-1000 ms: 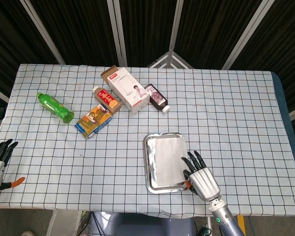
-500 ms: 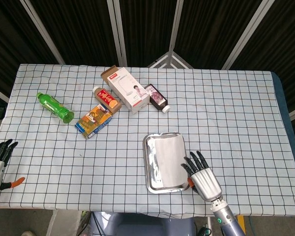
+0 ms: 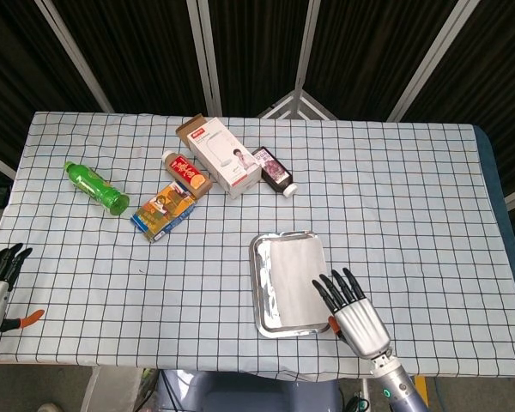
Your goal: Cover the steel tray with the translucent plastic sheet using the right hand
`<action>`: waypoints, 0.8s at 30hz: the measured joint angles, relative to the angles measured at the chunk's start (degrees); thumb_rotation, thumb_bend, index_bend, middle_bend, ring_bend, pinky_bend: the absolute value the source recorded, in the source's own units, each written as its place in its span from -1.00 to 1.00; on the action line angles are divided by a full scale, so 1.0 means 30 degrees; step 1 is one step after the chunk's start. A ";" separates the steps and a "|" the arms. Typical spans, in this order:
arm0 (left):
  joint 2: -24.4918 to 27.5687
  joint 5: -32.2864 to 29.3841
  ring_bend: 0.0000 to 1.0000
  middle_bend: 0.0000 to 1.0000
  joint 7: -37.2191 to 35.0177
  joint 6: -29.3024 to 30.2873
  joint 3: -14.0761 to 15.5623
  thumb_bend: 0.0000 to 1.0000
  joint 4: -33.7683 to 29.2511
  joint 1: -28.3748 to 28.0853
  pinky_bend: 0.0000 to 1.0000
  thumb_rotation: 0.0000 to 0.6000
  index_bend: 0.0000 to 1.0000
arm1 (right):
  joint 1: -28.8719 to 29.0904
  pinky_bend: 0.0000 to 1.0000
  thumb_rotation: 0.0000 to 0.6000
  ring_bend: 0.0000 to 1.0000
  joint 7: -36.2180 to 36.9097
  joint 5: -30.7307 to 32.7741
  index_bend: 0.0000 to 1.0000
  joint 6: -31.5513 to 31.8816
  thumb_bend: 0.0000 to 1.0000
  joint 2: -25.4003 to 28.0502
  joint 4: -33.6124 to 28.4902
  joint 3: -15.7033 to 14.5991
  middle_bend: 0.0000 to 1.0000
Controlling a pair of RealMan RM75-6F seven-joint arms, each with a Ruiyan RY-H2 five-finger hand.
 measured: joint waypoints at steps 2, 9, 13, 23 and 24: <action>0.0008 -0.0012 -1.00 -1.00 -0.0017 0.0005 -0.0002 -1.00 0.0000 0.0006 -1.00 1.00 -1.00 | -0.0009 -1.00 1.00 -1.00 -0.0250 -0.0163 -0.97 0.0139 -0.09 0.0366 -0.0309 -0.0021 -0.84; 0.0044 0.0048 -1.00 -1.00 -0.0053 -0.0011 0.0027 -1.00 0.0020 -0.0001 -1.00 1.00 -1.00 | -0.0215 -1.00 1.00 -1.00 -0.0982 0.0220 -0.97 0.0377 -0.09 0.2215 -0.1475 0.0177 -0.85; 0.0047 0.0051 -1.00 -1.00 0.0014 -0.0056 0.0051 -1.00 0.0015 -0.0011 -1.00 1.00 -1.00 | -0.0534 -1.00 1.00 -1.00 -0.0737 0.1307 -0.97 0.0486 0.04 0.3969 -0.2459 0.0383 -0.87; 0.0037 0.0079 -1.00 -1.00 0.0288 0.0015 0.0078 -1.00 -0.0085 0.0011 -1.00 1.00 -1.00 | -0.0968 -1.00 1.00 -1.00 0.2190 0.3497 -0.97 0.0263 0.66 0.6378 -0.4716 0.0894 -0.88; 0.0049 0.0083 -1.00 -1.00 0.0252 0.0047 0.0072 -1.00 -0.0079 0.0024 -1.00 1.00 -1.00 | -0.0966 -1.00 1.00 -1.00 0.2103 0.3426 -0.98 0.0294 0.66 0.6420 -0.4681 0.0934 -0.88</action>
